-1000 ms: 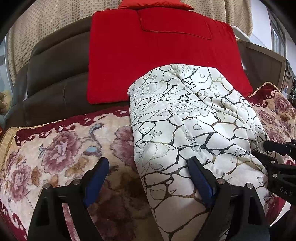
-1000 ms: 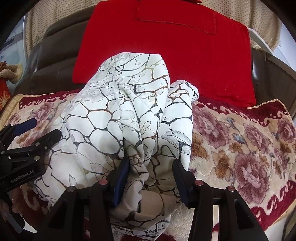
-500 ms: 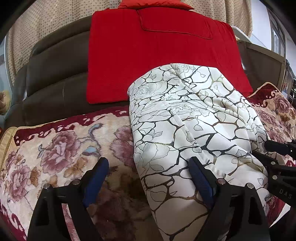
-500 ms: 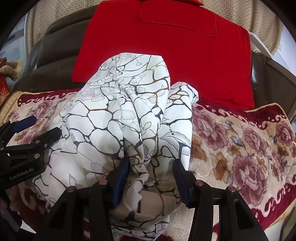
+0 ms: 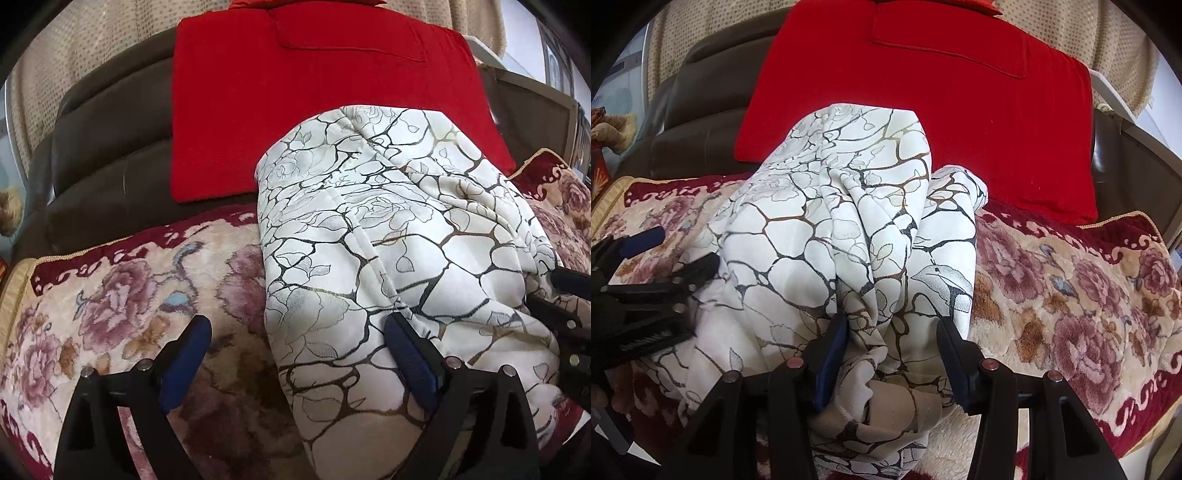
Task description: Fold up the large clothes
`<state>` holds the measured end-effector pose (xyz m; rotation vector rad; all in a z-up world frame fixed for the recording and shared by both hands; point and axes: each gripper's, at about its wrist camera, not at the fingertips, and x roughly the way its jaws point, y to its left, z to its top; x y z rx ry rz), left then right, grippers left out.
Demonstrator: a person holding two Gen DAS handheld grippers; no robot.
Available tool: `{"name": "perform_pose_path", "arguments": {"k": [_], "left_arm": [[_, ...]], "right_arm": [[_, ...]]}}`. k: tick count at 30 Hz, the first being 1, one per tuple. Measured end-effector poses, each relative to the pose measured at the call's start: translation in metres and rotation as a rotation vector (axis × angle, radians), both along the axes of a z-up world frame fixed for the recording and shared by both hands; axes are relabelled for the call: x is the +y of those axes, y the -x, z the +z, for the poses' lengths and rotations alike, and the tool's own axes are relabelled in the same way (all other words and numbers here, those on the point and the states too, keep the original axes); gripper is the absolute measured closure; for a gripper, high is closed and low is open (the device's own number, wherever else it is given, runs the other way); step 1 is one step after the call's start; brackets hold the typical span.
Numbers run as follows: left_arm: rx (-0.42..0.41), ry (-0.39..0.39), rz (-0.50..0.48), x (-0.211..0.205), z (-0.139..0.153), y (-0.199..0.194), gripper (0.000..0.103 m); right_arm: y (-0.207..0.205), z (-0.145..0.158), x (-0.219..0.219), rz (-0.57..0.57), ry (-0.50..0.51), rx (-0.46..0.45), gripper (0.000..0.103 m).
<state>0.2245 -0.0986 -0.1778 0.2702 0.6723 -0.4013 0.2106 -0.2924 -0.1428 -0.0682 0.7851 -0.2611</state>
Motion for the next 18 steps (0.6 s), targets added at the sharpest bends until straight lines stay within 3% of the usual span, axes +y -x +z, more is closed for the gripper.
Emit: {"name": "perform_pose_path", "arguments": {"k": [3,7,12,15,18], "left_arm": [[0.009,0.008,0.002,0.001,0.003,0.000,0.007],[-0.046,-0.017,-0.003,0.003,0.015,0.009,0.008],[-0.175,0.033,0.041,0.024,0.046,0.017,0.008],[-0.140,0.077,0.113,0.039,0.048,0.001,0.008],[-0.087,0.053,0.144,0.039,0.036,-0.015,0.008]], "right_arm": [[0.000,0.000,0.001,-0.004,0.007,-0.005,0.048],[0.003,0.001,-0.001,-0.005,-0.002,-0.015,0.048],[0.012,0.016,-0.009,0.005,-0.061,-0.058,0.048],[0.017,0.035,-0.026,-0.017,-0.136,-0.138,0.048],[0.004,0.045,-0.040,-0.034,-0.181,-0.162,0.048]]}}
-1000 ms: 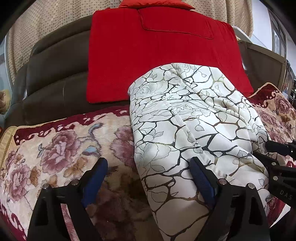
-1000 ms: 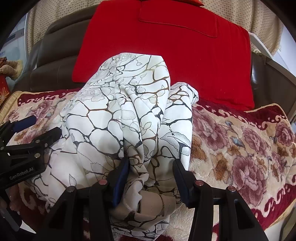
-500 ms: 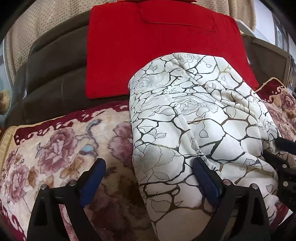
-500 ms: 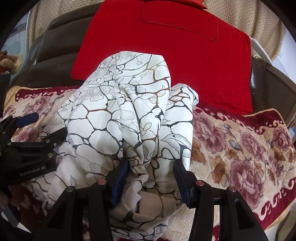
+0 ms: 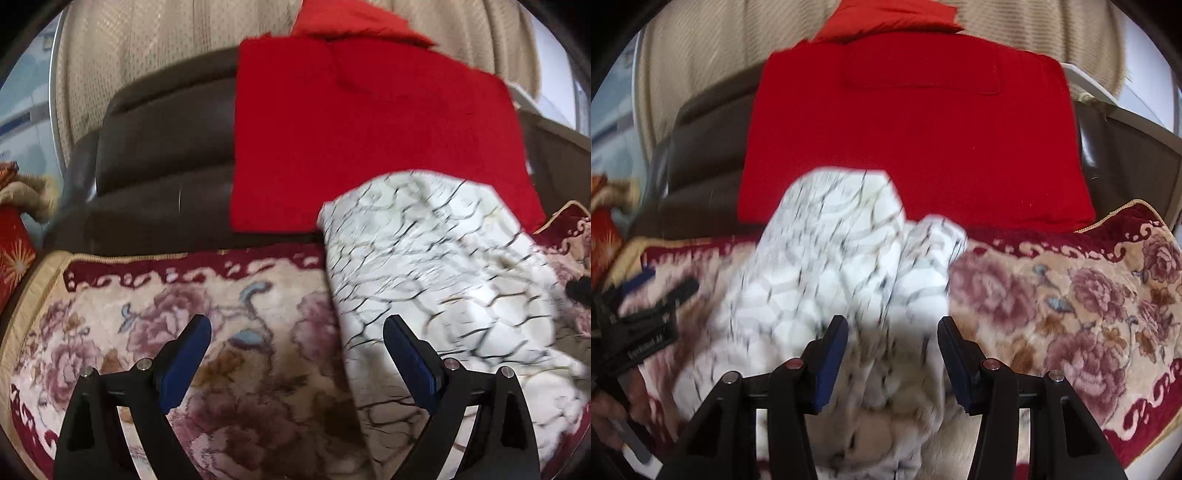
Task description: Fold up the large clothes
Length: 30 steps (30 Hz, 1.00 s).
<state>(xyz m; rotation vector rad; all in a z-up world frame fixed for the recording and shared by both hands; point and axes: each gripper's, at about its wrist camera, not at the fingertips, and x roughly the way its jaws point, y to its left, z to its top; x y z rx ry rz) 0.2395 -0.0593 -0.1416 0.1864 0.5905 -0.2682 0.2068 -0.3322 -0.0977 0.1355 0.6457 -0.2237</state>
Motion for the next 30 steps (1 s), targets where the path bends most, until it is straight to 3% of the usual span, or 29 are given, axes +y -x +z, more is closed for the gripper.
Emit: {"name": "perform_pose_path", "arguments": {"k": [3,5,7,9,17,20,21,25,28,30], "left_arm": [[0.063,-0.080,-0.027,-0.015,-0.019,-0.006,0.008],[0.046,-0.100,-0.029,-0.021,-0.025,-0.003,0.009],[0.038,-0.111,-0.038,-0.023,-0.023,-0.001,0.010],[0.041,-0.098,-0.042,-0.019,-0.019,0.002,0.010],[0.021,-0.021,-0.031,-0.003,-0.005,0.001,0.010],[0.086,-0.050,-0.069,-0.009,-0.018,-0.006,0.010],[0.105,-0.045,-0.081,-0.010,-0.022,-0.008,0.010],[0.156,0.031,-0.090,-0.001,-0.018,-0.012,0.010],[0.198,0.118,-0.103,0.009,-0.016,-0.016,0.010],[0.229,0.168,-0.132,0.011,-0.017,-0.017,0.010]], "right_arm": [[-0.021,-0.005,-0.016,-0.005,-0.099,0.012,0.048],[-0.040,-0.023,-0.020,0.005,-0.156,0.079,0.051],[-0.058,-0.049,-0.021,-0.002,-0.148,0.168,0.052],[-0.058,-0.052,-0.025,-0.005,-0.175,0.168,0.052],[-0.051,-0.019,-0.048,-0.008,-0.318,0.069,0.052],[-0.064,-0.034,-0.051,-0.017,-0.333,0.107,0.052],[-0.073,-0.048,-0.051,-0.024,-0.334,0.165,0.051],[-0.074,-0.050,-0.051,-0.004,-0.318,0.178,0.051],[-0.060,-0.042,-0.064,0.023,-0.417,0.125,0.048],[-0.047,-0.039,-0.078,0.034,-0.484,0.082,0.039]]}}
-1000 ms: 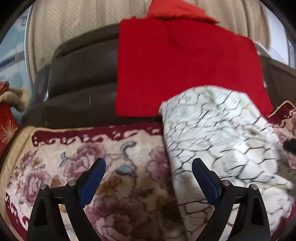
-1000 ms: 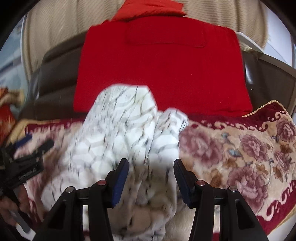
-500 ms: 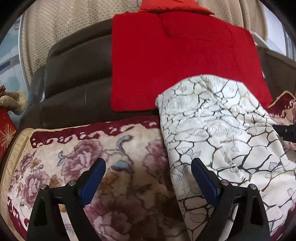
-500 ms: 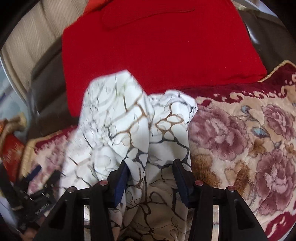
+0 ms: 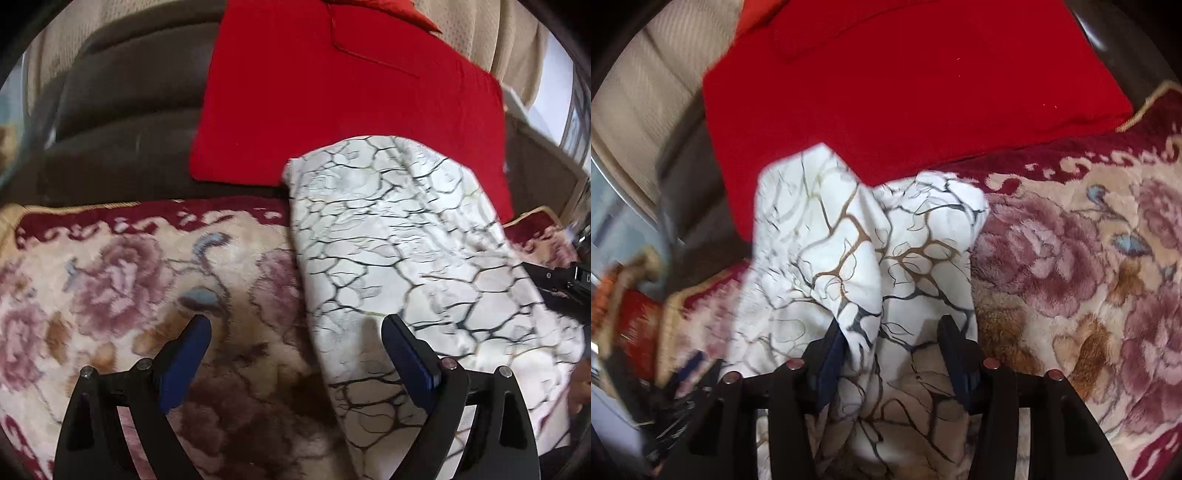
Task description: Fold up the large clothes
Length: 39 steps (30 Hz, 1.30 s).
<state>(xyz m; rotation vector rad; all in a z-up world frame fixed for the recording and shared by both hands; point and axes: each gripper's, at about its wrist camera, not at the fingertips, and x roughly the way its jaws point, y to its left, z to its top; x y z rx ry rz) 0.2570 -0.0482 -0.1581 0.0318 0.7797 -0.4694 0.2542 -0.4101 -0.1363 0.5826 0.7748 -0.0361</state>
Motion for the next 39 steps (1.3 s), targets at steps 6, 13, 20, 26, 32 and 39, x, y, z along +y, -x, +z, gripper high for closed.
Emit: {"name": "perform_pose_path", "arguments": {"k": [6,13,20,26,32,39], "left_arm": [[0.021,0.023,-0.005,-0.011,-0.002,-0.001,0.010],[0.001,-0.022,-0.067,-0.024,-0.009,0.005,0.010],[-0.071,-0.070,-0.108,-0.030,-0.001,0.012,0.010],[-0.103,-0.103,-0.089,-0.035,0.000,0.006,0.010],[-0.115,-0.057,0.073,-0.015,0.023,-0.040,0.010],[-0.151,-0.083,0.142,-0.040,0.038,-0.104,0.010]], "right_arm": [[0.011,0.015,-0.008,-0.042,-0.015,-0.080,0.028],[-0.024,0.032,0.001,0.013,0.027,-0.120,0.025],[-0.054,0.039,0.013,0.044,0.072,-0.102,0.041],[-0.088,0.031,0.010,0.045,0.088,-0.002,0.042],[-0.083,0.034,-0.005,0.000,0.042,-0.052,0.043],[-0.099,0.074,0.013,0.116,0.089,-0.136,0.046]]}}
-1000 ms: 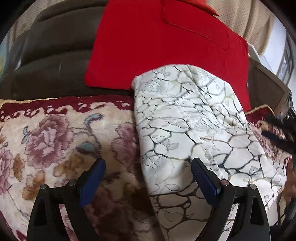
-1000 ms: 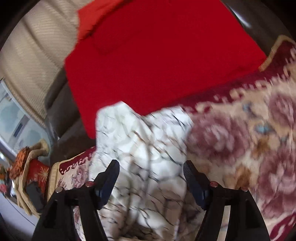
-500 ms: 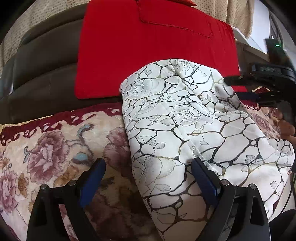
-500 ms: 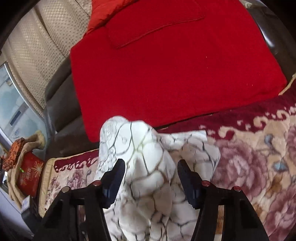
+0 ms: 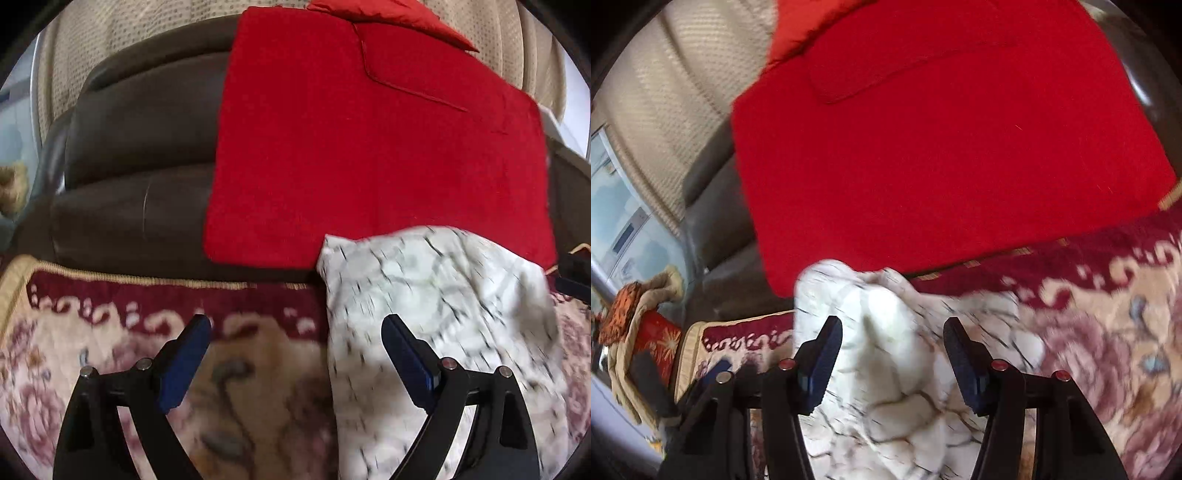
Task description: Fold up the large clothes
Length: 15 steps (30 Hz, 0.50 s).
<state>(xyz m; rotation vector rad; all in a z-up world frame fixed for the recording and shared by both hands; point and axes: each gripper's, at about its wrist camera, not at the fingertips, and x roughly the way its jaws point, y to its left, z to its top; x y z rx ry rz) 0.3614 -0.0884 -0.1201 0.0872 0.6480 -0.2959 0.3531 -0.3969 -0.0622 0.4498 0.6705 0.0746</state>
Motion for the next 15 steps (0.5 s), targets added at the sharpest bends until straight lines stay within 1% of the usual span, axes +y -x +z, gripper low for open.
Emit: {"name": "perform_pose_path", "arguments": {"k": [1,2,3,4,6,8,9,10,11,12,14,15], "left_arm": [[0.008,0.011,0.012,-0.001,-0.002,-0.008,0.010],[0.027,0.030,0.024,-0.004,-0.004,-0.016,0.010],[0.057,0.057,0.020,-0.007,-0.010,-0.026,0.010],[0.075,0.065,0.013,-0.011,-0.015,-0.033,0.010],[0.099,0.036,-0.002,-0.026,-0.027,-0.044,0.010],[0.127,-0.032,-0.046,-0.047,-0.042,-0.051,0.010],[0.139,-0.052,-0.053,-0.053,-0.047,-0.053,0.009],[0.166,-0.083,-0.061,-0.060,-0.055,-0.057,0.009],[0.181,-0.102,-0.060,-0.064,-0.059,-0.060,0.009],[0.198,-0.124,-0.062,-0.068,-0.064,-0.062,0.009],[0.210,-0.113,-0.066,-0.065,-0.066,-0.064,0.008],[0.218,-0.094,-0.061,-0.061,-0.066,-0.065,0.008]], "right_arm": [[-0.005,0.001,0.003,0.024,-0.010,0.002,0.051],[-0.013,0.000,0.008,0.052,-0.025,0.010,0.064],[-0.018,-0.001,0.009,0.065,-0.035,0.015,0.066],[-0.026,-0.004,0.012,0.082,-0.055,0.020,0.066],[-0.043,-0.013,0.014,0.083,-0.073,0.050,0.066],[-0.063,-0.036,0.008,0.060,-0.076,0.133,0.065],[-0.073,-0.051,0.003,0.029,-0.080,0.190,0.068],[-0.082,-0.071,-0.005,-0.014,-0.081,0.257,0.068],[-0.089,-0.086,-0.011,-0.034,-0.086,0.299,0.075],[-0.092,-0.099,-0.016,-0.050,-0.095,0.318,0.081],[-0.093,-0.105,-0.022,-0.060,-0.122,0.301,0.082],[-0.093,-0.104,-0.020,-0.064,-0.106,0.302,0.082]]}}
